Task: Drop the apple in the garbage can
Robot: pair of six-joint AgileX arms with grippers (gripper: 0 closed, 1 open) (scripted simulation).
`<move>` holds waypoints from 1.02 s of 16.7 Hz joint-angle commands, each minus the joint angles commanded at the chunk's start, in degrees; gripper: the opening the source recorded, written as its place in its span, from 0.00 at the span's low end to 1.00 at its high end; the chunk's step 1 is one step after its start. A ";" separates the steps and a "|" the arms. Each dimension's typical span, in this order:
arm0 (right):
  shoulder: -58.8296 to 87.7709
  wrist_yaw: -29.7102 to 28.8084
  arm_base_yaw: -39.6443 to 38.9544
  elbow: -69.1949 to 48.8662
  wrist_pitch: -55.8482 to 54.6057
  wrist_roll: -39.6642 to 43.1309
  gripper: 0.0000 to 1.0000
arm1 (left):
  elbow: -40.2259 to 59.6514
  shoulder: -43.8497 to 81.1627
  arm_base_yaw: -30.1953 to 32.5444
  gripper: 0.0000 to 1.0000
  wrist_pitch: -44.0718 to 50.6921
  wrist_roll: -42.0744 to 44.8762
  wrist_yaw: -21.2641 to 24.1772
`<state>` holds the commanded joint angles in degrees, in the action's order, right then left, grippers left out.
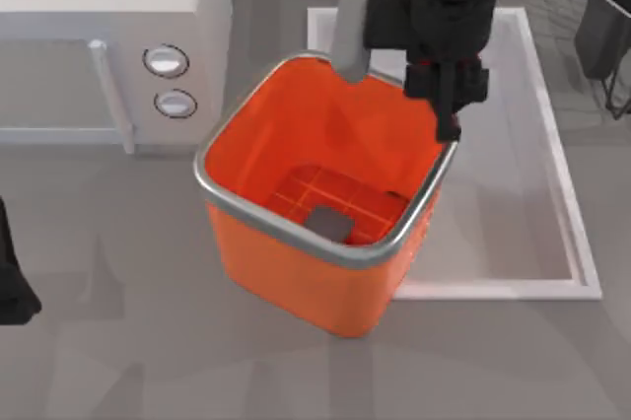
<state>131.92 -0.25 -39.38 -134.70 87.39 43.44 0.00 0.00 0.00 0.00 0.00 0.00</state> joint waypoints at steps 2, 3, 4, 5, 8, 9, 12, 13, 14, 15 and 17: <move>0.54 -0.07 -2.14 -1.27 -0.14 1.48 0.00 | 0.00 0.00 0.00 1.00 0.00 0.00 0.00; 0.58 -0.08 -2.32 -1.37 -0.16 1.61 0.00 | 0.00 0.00 0.00 1.00 0.00 0.00 0.00; 0.58 -0.08 -2.32 -1.37 -0.16 1.61 0.00 | 0.00 0.00 0.00 1.00 0.00 0.00 0.00; 0.58 -0.08 -2.32 -1.37 -0.16 1.61 0.00 | 0.00 0.00 0.00 1.00 0.00 0.00 0.00; -0.81 -2.53 -0.43 0.88 0.12 2.44 0.00 | 0.00 0.00 0.00 1.00 0.00 0.00 0.00; -0.90 -2.32 -0.58 2.27 -1.29 2.34 0.00 | 0.00 0.00 0.00 1.00 0.00 0.00 0.00; -1.01 -1.38 -1.38 8.48 -8.06 2.05 0.00 | 0.00 0.00 0.00 1.00 0.00 0.00 0.00; -1.01 -1.02 -1.64 10.85 -10.69 1.91 0.00 | 0.00 0.00 0.00 1.00 0.00 0.00 0.00; -1.00 -0.69 -1.89 13.10 -13.12 1.76 0.00 | 0.00 0.00 0.00 1.00 0.00 0.00 0.00; -0.96 -0.41 -2.12 14.98 -15.05 1.65 0.00 | 0.00 0.00 0.00 1.00 0.00 0.00 0.00; -0.88 -0.10 -2.41 16.99 -17.07 1.53 0.00 | 0.00 0.00 0.00 1.00 0.00 0.00 0.00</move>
<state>131.03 -0.35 -41.79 -117.71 70.31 44.96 0.00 0.00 0.00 0.00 0.00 0.00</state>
